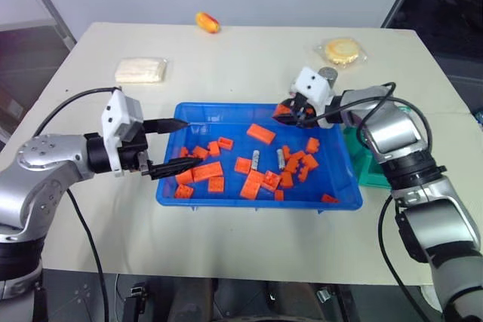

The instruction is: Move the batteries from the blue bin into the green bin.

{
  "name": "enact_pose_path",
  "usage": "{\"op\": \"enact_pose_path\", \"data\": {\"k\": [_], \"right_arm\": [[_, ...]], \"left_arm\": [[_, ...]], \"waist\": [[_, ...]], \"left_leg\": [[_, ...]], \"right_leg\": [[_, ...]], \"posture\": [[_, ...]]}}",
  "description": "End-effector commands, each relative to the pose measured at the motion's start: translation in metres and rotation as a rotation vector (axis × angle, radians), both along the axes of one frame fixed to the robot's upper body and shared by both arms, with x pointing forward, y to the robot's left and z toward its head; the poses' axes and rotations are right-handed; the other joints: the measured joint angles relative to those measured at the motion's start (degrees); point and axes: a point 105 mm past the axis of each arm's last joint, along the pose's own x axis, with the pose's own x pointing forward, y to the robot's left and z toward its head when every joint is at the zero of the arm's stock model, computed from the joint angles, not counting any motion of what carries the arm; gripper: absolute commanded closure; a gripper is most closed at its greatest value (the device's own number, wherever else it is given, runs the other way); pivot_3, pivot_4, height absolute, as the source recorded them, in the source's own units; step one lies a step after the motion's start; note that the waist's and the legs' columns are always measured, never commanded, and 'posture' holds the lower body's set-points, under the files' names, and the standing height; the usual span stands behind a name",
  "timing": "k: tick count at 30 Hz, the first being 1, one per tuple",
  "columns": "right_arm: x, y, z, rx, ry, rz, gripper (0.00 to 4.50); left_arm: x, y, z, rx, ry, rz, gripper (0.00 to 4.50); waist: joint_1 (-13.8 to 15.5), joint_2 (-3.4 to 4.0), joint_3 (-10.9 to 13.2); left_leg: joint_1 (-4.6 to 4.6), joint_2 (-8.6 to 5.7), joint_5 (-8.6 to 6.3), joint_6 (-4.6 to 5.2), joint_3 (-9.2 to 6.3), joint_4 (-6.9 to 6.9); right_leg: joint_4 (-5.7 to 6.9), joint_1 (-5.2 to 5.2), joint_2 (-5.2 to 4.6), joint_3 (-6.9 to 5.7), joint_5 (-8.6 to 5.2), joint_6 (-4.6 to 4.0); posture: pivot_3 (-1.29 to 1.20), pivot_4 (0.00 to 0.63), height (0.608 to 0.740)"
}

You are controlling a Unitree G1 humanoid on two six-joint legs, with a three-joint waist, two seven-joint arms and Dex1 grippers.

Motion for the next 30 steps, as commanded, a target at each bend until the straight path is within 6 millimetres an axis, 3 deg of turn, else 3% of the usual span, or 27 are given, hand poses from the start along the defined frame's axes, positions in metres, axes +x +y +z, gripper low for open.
{"op": "enact_pose_path", "data": {"k": [1, 4, 5, 8, 11, 22, 26, 30], "right_arm": [[0.002, -0.003, 0.001, -0.028, -0.033, 0.008, 1.71], [0.005, -0.003, 0.002, -0.023, -0.044, -0.001, 0.30], [0.005, -0.003, 0.004, -0.017, -0.048, -0.004, 0.05], [0.002, 0.005, 0.017, 0.065, -0.029, 0.017, 0.05], [-0.016, 0.022, 0.025, 0.163, 0.043, 0.116, 0.05], [-0.050, 0.051, -0.010, 0.120, 0.131, 0.237, 0.05], [-0.050, 0.050, -0.025, 0.017, 0.109, 0.248, 0.05], [-0.045, 0.048, -0.029, -0.022, 0.090, 0.242, 0.05]], "left_arm": [[-0.001, -0.002, 0.008, 0.000, -0.048, -0.008, 0.00], [-0.001, -0.003, 0.009, 0.000, -0.048, -0.006, 0.00], [-0.001, -0.003, 0.009, -0.001, -0.048, -0.005, 0.00], [0.000, -0.002, 0.009, 0.000, -0.047, -0.003, 0.00], [0.000, -0.001, 0.009, 0.001, -0.045, 0.000, 0.00], [0.000, -0.004, 0.010, -0.005, -0.045, 0.000, 0.00], [-0.001, -0.004, 0.010, -0.006, -0.045, 0.001, 0.00], [-0.002, -0.003, 0.010, -0.004, -0.044, 0.006, 0.00]], "waist": [[-0.02, 0.00, 0.00], [-0.21, 0.00, 0.00], [-0.22, 0.00, 0.00], [-0.19, 0.00, 0.00], [-0.11, 0.00, 0.00], [0.00, 0.00, 0.00], [-0.06, 0.00, 0.00], [-0.04, 0.00, 0.00]], "left_leg": [[0.00, 0.00, 0.00, 0.00, 0.00, 0.00], [0.00, 0.01, 0.00, 0.00, 0.00, 0.00], [0.01, 0.01, 0.00, 0.00, 0.00, 0.00], [0.02, 0.01, 0.01, -0.01, -0.01, 0.00], [0.02, 0.01, 0.01, -0.01, -0.01, 0.00], [0.02, 0.00, 0.01, -0.01, -0.03, 0.01], [0.04, 0.01, 0.01, -0.01, -0.03, 0.01], [0.04, 0.01, 0.01, -0.01, -0.02, 0.01]], "right_leg": [[0.01, 0.00, 0.00, 0.00, 0.00, 0.00], [0.01, -0.01, 0.01, 0.01, 0.00, 0.00], [0.02, -0.01, 0.01, 0.01, 0.00, 0.00], [0.05, -0.01, 0.02, 0.01, 0.00, 0.00], [0.05, -0.01, 0.01, 0.01, 0.00, 0.00], [0.07, 0.00, 0.00, 0.00, 0.00, 0.00], [0.07, 0.01, 0.02, 0.00, 0.00, 0.00], [0.07, 0.01, 0.02, 0.00, 0.00, 0.00]], "posture": [[0.00, 0.150, 0.740], [0.00, 0.150, 0.740], [0.00, 0.150, 0.740], [0.00, 0.150, 0.740], [0.00, 0.150, 0.740], [0.00, 0.150, 0.740], [0.00, 0.150, 0.740], [0.00, 0.150, 0.740]]}}
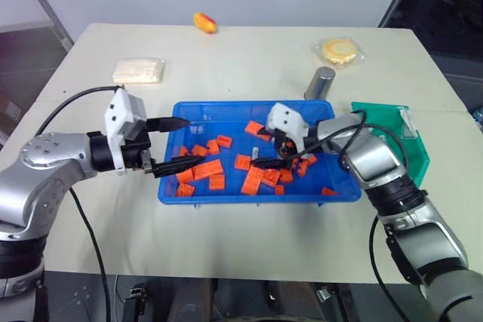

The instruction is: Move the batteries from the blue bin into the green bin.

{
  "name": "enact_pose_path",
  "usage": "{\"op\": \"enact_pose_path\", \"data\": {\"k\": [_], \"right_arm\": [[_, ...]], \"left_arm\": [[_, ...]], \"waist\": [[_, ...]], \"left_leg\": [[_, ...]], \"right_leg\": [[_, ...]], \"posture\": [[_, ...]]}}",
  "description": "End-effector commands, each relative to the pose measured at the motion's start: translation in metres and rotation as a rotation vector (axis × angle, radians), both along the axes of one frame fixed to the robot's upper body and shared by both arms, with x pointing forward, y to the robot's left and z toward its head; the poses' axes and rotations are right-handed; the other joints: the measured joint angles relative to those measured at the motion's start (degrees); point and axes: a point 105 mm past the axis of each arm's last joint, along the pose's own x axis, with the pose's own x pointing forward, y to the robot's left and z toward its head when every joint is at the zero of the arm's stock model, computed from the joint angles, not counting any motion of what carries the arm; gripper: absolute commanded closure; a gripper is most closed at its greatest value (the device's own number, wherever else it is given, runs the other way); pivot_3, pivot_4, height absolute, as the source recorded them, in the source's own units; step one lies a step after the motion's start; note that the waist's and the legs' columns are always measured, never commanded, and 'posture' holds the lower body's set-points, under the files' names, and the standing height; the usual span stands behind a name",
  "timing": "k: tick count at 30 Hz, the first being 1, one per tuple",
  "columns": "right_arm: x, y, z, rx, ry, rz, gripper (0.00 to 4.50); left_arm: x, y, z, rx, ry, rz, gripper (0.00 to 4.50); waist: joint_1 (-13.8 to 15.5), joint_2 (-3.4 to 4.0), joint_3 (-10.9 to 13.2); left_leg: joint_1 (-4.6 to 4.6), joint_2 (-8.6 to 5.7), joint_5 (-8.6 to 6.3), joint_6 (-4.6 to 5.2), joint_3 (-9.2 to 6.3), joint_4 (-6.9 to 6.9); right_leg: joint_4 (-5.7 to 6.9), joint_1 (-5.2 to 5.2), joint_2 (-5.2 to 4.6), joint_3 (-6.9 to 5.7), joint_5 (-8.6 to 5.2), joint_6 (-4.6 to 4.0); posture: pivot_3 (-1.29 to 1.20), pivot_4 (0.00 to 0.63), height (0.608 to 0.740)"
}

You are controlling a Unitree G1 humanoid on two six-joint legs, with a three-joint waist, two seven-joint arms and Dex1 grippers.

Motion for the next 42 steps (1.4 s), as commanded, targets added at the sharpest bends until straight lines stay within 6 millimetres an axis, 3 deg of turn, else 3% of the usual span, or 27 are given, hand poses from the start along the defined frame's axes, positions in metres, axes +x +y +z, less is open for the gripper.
{"op": "enact_pose_path", "data": {"k": [1, 12, 30, 33, 36, 42], "right_arm": [[0.004, -0.001, 0.010, -0.020, -0.062, 0.013, 0.05], [0.009, -0.008, -0.002, -0.090, -0.081, 0.015, 0.05], [0.011, 0.006, -0.011, -0.088, -0.052, 0.067, 0.05], [0.011, 0.006, -0.013, -0.093, -0.043, 0.075, 0.90], [0.011, 0.007, -0.014, -0.092, -0.039, 0.077, 2.25], [0.014, 0.007, -0.010, -0.077, -0.050, 0.061, 2.28]], "left_arm": [[-0.004, -0.001, 0.010, -0.002, -0.042, -0.009, 0.00], [-0.005, -0.001, 0.009, -0.002, -0.038, -0.004, 0.00], [-0.007, 0.003, 0.008, 0.012, -0.028, -0.003, 0.00], [-0.009, 0.006, 0.008, 0.020, -0.019, -0.002, 0.00], [-0.010, 0.008, 0.009, 0.025, -0.014, -0.003, 0.00], [-0.011, 0.009, 0.009, 0.025, -0.010, -0.005, 0.00]], "waist": [[0.01, 0.00, 0.00], [0.01, 0.00, 0.00], [-0.01, 0.00, 0.00], [-0.02, 0.00, 0.00], [-0.03, 0.00, 0.00], [-0.01, 0.00, 0.00]], "left_leg": [[0.00, 0.00, 0.00, 0.00, 0.00, 0.00], [0.00, 0.00, 0.00, 0.00, 0.00, 0.00], [0.01, 0.00, 0.00, -0.01, -0.01, 0.00], [0.01, 0.00, 0.00, -0.01, -0.01, 0.00], [0.02, 0.00, 0.00, -0.01, 0.00, 0.00], [0.03, 0.00, 0.00, -0.01, -0.01, 0.00]], "right_leg": [[0.00, 0.00, 0.00, 0.00, 0.00, 0.00], [0.00, 0.00, 0.00, 0.00, 0.00, 0.00], [0.00, 0.00, 0.01, 0.00, 0.00, 0.00], [0.00, 0.00, 0.01, 0.00, 0.00, 0.00], [0.01, 0.01, 0.01, 0.00, 0.00, 0.00], [0.01, 0.02, 0.01, 0.00, 0.00, 0.00]], "posture": [[0.00, 0.150, 0.740], [0.00, 0.150, 0.740], [0.00, 0.150, 0.740], [0.00, 0.150, 0.740], [0.00, 0.150, 0.740], [0.00, 0.150, 0.740]]}}
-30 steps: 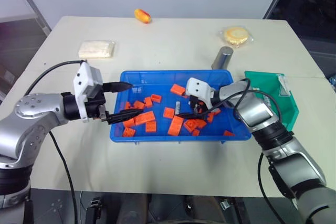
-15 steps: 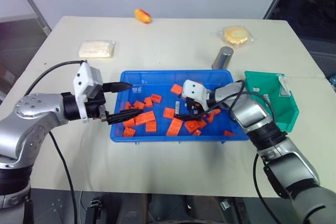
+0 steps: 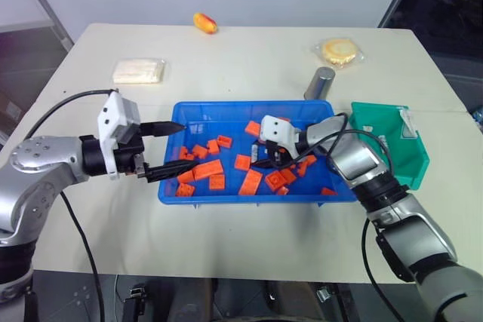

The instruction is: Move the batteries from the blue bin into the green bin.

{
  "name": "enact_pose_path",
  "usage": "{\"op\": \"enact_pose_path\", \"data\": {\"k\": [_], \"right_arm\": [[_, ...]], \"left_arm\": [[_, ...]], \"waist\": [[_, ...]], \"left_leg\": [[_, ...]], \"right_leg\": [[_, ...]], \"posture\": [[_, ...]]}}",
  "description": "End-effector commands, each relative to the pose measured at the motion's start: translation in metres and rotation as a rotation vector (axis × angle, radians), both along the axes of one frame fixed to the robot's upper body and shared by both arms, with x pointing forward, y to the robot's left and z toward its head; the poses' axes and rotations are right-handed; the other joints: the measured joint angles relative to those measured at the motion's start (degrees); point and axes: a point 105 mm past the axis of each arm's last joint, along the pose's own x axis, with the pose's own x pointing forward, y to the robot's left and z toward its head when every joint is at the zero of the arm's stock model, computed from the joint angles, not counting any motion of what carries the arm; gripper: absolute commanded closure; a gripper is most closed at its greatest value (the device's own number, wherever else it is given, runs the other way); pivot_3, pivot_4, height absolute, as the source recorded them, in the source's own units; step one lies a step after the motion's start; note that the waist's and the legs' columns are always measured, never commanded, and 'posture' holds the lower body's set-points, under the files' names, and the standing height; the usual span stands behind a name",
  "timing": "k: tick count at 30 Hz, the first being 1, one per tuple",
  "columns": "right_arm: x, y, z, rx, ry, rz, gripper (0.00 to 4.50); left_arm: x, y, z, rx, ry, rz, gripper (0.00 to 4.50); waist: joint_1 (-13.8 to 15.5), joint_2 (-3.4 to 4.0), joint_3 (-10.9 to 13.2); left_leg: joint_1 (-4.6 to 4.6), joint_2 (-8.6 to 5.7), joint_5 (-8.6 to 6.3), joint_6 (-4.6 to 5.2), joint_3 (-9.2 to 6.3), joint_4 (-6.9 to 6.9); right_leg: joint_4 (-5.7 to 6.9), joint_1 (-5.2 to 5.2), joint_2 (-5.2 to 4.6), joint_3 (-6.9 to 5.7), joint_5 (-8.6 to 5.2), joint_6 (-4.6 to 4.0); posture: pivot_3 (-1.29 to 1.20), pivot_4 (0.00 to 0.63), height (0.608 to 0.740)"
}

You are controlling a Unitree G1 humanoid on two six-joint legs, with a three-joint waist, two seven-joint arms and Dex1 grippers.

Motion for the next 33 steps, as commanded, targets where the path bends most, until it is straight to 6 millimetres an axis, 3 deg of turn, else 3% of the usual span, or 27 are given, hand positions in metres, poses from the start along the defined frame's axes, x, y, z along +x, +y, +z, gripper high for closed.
{"op": "enact_pose_path", "data": {"k": [1, 4, 9, 12, 17, 21, 26, 31, 33], "right_arm": [[0.006, 0.001, 0.014, 0.022, -0.042, -0.011, 2.28], [0.013, -0.004, 0.029, 0.044, -0.081, -0.043, 2.28], [0.027, -0.037, 0.106, 0.158, -0.217, -0.185, 2.28], [0.017, -0.068, 0.130, 0.159, -0.244, -0.252, 2.28], [0.001, -0.143, 0.138, 0.024, -0.285, -0.453, 2.28], [-0.021, -0.185, 0.143, -0.006, -0.268, -0.589, 2.28], [-0.041, -0.211, 0.135, -0.058, -0.239, -0.683, 2.28], [-0.047, -0.218, 0.121, -0.073, -0.202, -0.706, 2.28], [-0.048, -0.223, 0.116, -0.073, -0.188, -0.720, 1.23]], "left_arm": [[-0.003, 0.001, 0.010, 0.004, -0.043, -0.010, 0.00], [-0.001, 0.001, 0.010, 0.000, -0.051, -0.007, 0.00], [0.003, -0.010, 0.011, -0.016, -0.064, -0.058, 0.00], [0.009, -0.020, 0.014, -0.045, -0.080, -0.090, 0.00], [0.024, -0.037, 0.021, -0.094, -0.130, -0.133, 0.00], [0.030, -0.047, 0.022, -0.100, -0.139, -0.185, 0.00], [0.038, -0.050, 0.020, -0.094, -0.140, -0.211, 0.00], [0.043, -0.052, 0.019, -0.093, -0.143, -0.221, 0.00], [0.044, -0.052, 0.019, -0.094, -0.144, -0.221, 0.00]], "waist": [[0.00, 0.00, 0.00], [-0.01, 0.00, 0.00], [0.29, 0.02, 0.01], [0.74, -0.03, -0.01], [0.63, -0.04, -0.02], [-0.13, 0.02, 0.00], [-0.21, 0.06, -0.02], [0.04, 0.06, -0.02], [0.18, 0.06, -0.02]], "left_leg": [[0.00, 0.00, 0.00, 0.00, 0.00, 0.00], [0.00, 0.00, 0.00, 0.00, 0.00, 0.00], [-0.02, -0.02, 0.01, -0.02, 0.00, 0.00], [-0.03, -0.07, 0.01, -0.02, -0.04, -0.02], [-0.07, -0.11, 0.01, -0.02, 0.01, 0.01], [-0.04, -0.07, 0.01, -0.01, 0.08, 0.01], [0.06, 0.04, 0.01, 0.00, 0.06, -0.03], [0.08, 0.03, 0.01, -0.01, 0.12, 0.02], [0.07, 0.03, 0.01, -0.01, 0.11, 0.02]], "right_leg": [[0.00, 0.00, 0.00, 0.00, 0.00, 0.00], [0.00, 0.00, 0.00, 0.00, 0.00, 0.00], [0.01, -0.01, -0.02, 0.00, 0.00, 0.00], [-0.01, 0.02, -0.08, -0.02, 0.00, 0.00], [-0.12, 0.06, -0.11, -0.03, 0.00, 0.00], [-0.09, 0.01, -0.08, 0.03, 0.00, 0.01], [-0.01, 0.00, 0.09, 0.06, -0.01, 0.00], [-0.01, 0.05, 0.07, 0.13, 0.00, 0.01], [-0.01, 0.04, 0.07, 0.12, 0.00, 0.01]], "posture": [[0.00, 0.150, 0.740], [0.00, 0.150, 0.740], [0.00, 0.150, 0.740], [0.00, 0.150, 0.740], [0.00, 0.150, 0.740], [0.00, 0.150, 0.740], [0.00, 0.150, 0.740], [0.00, 0.150, 0.740], [0.00, 0.150, 0.740]]}}
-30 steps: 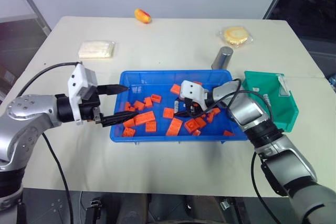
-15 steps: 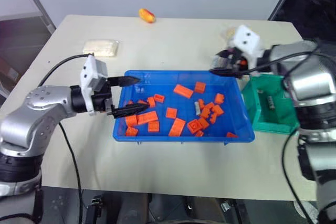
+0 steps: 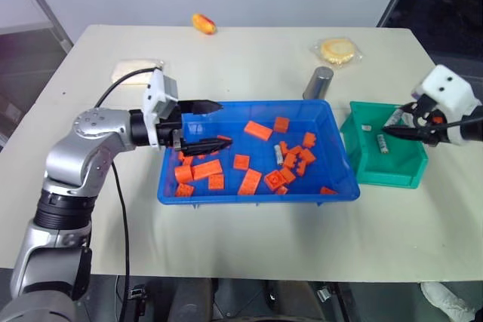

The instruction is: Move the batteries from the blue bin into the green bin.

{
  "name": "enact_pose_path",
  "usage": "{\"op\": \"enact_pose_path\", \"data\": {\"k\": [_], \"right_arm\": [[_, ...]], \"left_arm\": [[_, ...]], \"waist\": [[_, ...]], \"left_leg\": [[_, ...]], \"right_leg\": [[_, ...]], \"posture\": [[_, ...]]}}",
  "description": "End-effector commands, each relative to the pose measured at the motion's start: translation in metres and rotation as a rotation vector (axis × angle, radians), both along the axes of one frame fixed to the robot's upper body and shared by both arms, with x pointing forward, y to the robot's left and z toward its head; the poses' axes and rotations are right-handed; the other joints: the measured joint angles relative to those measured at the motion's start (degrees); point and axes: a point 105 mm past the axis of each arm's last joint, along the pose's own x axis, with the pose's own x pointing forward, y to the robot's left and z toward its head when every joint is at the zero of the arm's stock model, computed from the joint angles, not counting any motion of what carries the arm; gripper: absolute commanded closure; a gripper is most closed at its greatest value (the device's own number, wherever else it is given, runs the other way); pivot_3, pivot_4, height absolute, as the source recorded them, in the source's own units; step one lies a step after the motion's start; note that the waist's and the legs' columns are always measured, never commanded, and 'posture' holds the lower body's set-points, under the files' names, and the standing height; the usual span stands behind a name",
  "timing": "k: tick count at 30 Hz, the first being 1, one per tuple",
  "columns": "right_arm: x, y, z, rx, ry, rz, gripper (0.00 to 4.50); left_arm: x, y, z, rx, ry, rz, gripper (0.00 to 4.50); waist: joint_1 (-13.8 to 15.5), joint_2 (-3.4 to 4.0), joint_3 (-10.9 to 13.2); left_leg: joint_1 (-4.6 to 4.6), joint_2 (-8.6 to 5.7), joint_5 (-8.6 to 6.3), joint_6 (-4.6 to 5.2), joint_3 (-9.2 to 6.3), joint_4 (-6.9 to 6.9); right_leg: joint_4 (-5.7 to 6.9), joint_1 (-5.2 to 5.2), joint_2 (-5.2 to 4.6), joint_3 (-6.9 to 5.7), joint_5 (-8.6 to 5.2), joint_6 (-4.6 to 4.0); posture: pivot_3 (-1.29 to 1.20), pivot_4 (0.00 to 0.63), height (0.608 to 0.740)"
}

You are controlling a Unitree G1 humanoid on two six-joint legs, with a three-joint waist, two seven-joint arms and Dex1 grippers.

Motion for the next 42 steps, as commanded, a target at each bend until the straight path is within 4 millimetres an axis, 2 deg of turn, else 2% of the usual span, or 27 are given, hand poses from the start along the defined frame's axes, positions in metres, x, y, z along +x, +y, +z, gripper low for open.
{"op": "enact_pose_path", "data": {"k": [1, 2, 3, 6, 9, 11, 14, 18, 23, 30, 35, 39, 42], "right_arm": [[-0.005, -0.008, 0.014, -0.012, -0.052, -0.017, 0.86], [-0.006, -0.010, 0.012, -0.013, -0.048, -0.014, 0.33], [-0.007, -0.013, 0.011, -0.021, -0.049, -0.019, 0.02], [-0.001, -0.017, 0.019, -0.054, -0.091, -0.041, 0.02], [0.008, -0.005, 0.030, -0.040, -0.144, -0.007, 0.02], [0.013, 0.027, 0.037, 0.092, -0.162, 0.075, 0.02], [0.013, 0.060, 0.038, 0.203, -0.139, 0.168, 0.02], [0.008, 0.115, 0.001, 0.333, 0.006, 0.312, 0.02], [0.006, 0.147, -0.027, 0.455, 0.129, 0.340, 0.02], [0.009, 0.167, -0.055, 0.510, 0.238, 0.330, 0.02], [0.010, 0.177, -0.064, 0.501, 0.284, 0.355, 0.02], [0.014, 0.176, -0.076, 0.438, 0.296, 0.338, 0.02], [0.019, 0.174, -0.079, 0.416, 0.291, 0.324, 0.02]], "left_arm": [[0.000, -0.001, 0.010, 0.004, -0.056, -0.014, 0.00], [0.000, -0.001, 0.011, 0.003, -0.058, -0.011, 0.00], [0.000, -0.001, 0.011, 0.000, -0.059, -0.009, 0.00], [-0.001, 0.001, 0.013, -0.002, -0.064, -0.002, 0.00], [0.000, 0.004, 0.013, 0.005, -0.067, 0.013, 0.00], [0.000, 0.007, 0.013, 0.006, -0.067, 0.028, 0.00], [-0.001, 0.010, 0.012, 0.005, -0.066, 0.043, 0.00], [-0.004, 0.015, 0.007, 0.005, -0.053, 0.077, 0.00], [-0.008, 0.017, 0.002, 0.008, -0.044, 0.100, 0.00], [-0.014, 0.018, -0.002, 0.001, -0.029, 0.123, 0.00], [-0.016, 0.019, -0.003, 0.001, -0.025, 0.137, 0.00], [-0.016, 0.020, -0.004, -0.003, -0.026, 0.147, 0.00], [-0.017, 0.018, -0.005, -0.005, -0.025, 0.148, 0.00]], "waist": [[0.08, 0.00, 0.00], [0.12, 0.00, 0.00], [0.15, 0.00, 0.00], [0.14, 0.00, 0.00], [-0.30, 0.02, 0.01], [-0.60, 0.00, 0.00], [-0.99, 0.00, 0.00], [-1.06, -0.02, -0.01], [-0.62, -0.02, 0.00], [0.04, -0.03, -0.01], [0.02, -0.03, -0.01], [-0.03, -0.03, -0.01], [-0.04, -0.03, -0.01]], "left_leg": [[0.00, 0.00, 0.00, 0.00, -0.01, 0.00], [-0.01, 0.00, 0.00, 0.00, -0.01, 0.00], [-0.01, 0.00, 0.00, 0.00, -0.01, 0.00], [-0.02, -0.01, 0.00, 0.00, 0.00, 0.01], [0.01, -0.01, 0.00, 0.00, 0.03, 0.02], [0.04, 0.00, 0.00, -0.01, 0.01, 0.00], [0.05, 0.04, 0.00, -0.01, -0.07, -0.02], [0.00, 0.01, 0.00, -0.01, -0.11, -0.01], [-0.03, -0.04, 0.00, -0.01, -0.10, 0.02], [-0.04, -0.05, 0.00, -0.01, -0.11, 0.05], [-0.04, -0.05, 0.00, -0.01, -0.09, 0.06], [-0.03, -0.04, 0.00, 0.00, -0.11, 0.05], [-0.03, -0.04, 0.00, 0.00, -0.10, 0.05]], "right_leg": [[0.00, 0.00, 0.00, 0.00, 0.00, 0.00], [0.00, 0.00, 0.00, 0.00, 0.00, 0.00], [0.00, 0.00, 0.00, 0.00, 0.00, 0.00], [0.00, 0.01, -0.02, 0.00, 0.00, 0.00], [0.00, 0.00, -0.03, 0.02, 0.00, 0.01], [0.02, 0.00, 0.00, 0.02, 0.00, 0.00], [0.07, 0.01, 0.05, 0.01, 0.00, -0.01], [0.08, 0.01, 0.02, -0.01, 0.00, -0.01], [0.11, -0.01, -0.05, -0.01, 0.00, -0.01], [0.12, -0.01, -0.05, -0.02, 0.00, 0.00], [0.12, -0.01, -0.05, -0.02, 0.00, 0.00], [0.12, -0.01, -0.02, -0.03, 0.00, 0.00], [0.12, -0.01, -0.02, -0.02, 0.00, 0.00]], "posture": [[0.00, 0.150, 0.740], [0.00, 0.150, 0.740], [0.00, 0.150, 0.740], [0.00, 0.150, 0.740], [0.00, 0.150, 0.740], [0.00, 0.150, 0.740], [0.00, 0.150, 0.740], [0.00, 0.150, 0.740], [0.00, 0.150, 0.740], [0.00, 0.150, 0.740], [0.00, 0.150, 0.740], [0.00, 0.150, 0.740], [0.00, 0.150, 0.740]]}}
